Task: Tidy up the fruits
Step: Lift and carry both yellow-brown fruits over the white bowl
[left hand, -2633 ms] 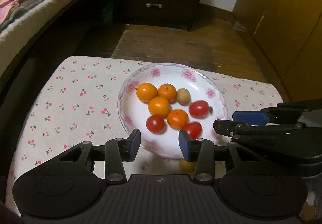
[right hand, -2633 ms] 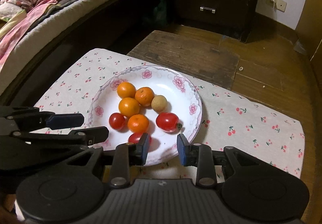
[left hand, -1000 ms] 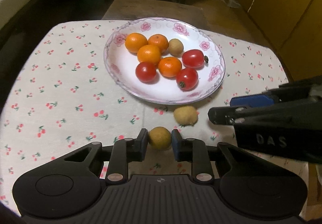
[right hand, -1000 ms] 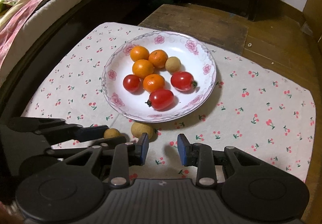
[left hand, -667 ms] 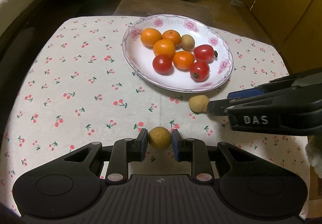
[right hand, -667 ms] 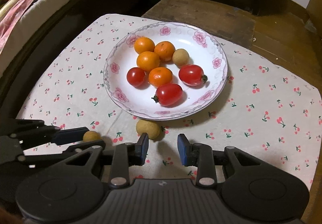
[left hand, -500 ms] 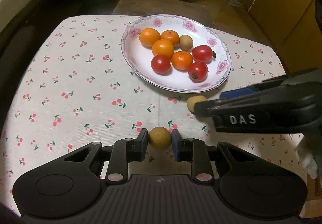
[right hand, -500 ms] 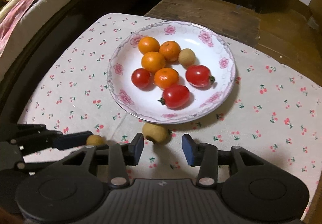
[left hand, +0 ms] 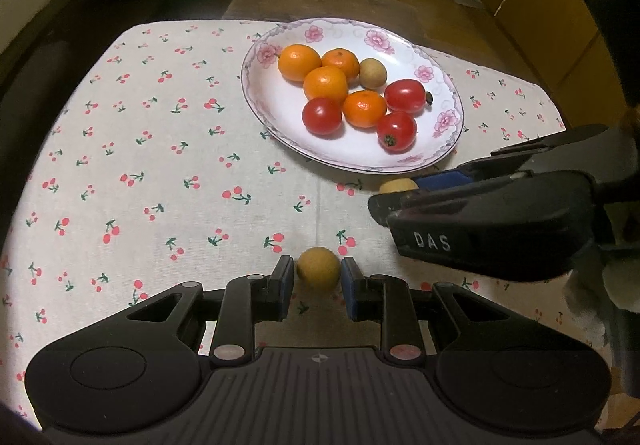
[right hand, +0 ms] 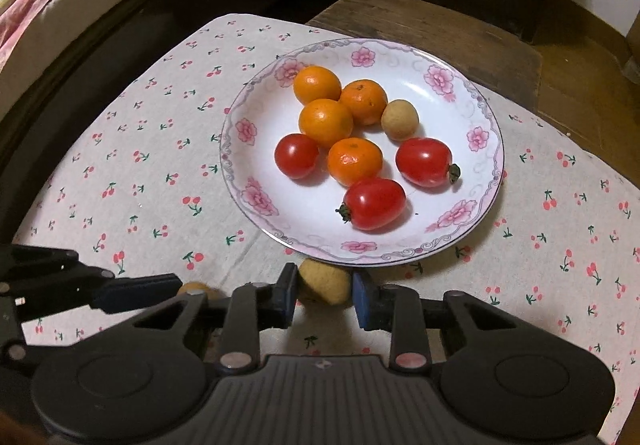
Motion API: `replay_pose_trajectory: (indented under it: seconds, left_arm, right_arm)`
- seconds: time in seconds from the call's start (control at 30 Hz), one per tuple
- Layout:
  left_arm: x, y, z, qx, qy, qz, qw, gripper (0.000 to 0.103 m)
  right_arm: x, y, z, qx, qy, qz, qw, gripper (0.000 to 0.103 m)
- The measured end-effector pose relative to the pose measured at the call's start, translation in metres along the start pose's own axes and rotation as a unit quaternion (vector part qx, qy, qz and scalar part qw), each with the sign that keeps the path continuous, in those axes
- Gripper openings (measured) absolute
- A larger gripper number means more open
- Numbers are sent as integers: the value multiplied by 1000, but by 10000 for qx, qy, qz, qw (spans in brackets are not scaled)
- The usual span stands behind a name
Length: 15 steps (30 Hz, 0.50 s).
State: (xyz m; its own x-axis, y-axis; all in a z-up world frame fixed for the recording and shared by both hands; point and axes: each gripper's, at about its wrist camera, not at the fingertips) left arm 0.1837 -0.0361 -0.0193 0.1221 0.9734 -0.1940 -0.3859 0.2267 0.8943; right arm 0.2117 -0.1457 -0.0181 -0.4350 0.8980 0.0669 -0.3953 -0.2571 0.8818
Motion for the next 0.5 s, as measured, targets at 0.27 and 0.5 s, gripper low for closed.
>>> replay_pose_trajectory:
  seconds: [0.27,0.5]
  left_arm:
    - [0,2,-2,14,-53,17,10000,34]
    - [-7,6,-4,-43,-158,25,9999,34]
  right_arm:
    - [-6,27,-15,-40,-20,-46,10000,29]
    - [0,41,-42,156,-10,-134,9998,29]
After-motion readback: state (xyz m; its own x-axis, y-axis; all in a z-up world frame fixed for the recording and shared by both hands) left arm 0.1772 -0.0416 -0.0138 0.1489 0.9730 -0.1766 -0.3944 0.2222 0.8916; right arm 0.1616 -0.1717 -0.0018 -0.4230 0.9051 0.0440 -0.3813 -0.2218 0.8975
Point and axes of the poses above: each gripper's, at about its wrist camera, not at the fingertips, and y roughly against the way its jaws point, x to its left, z to its top, and after that the axes turned 10 degrees about y, right-handed
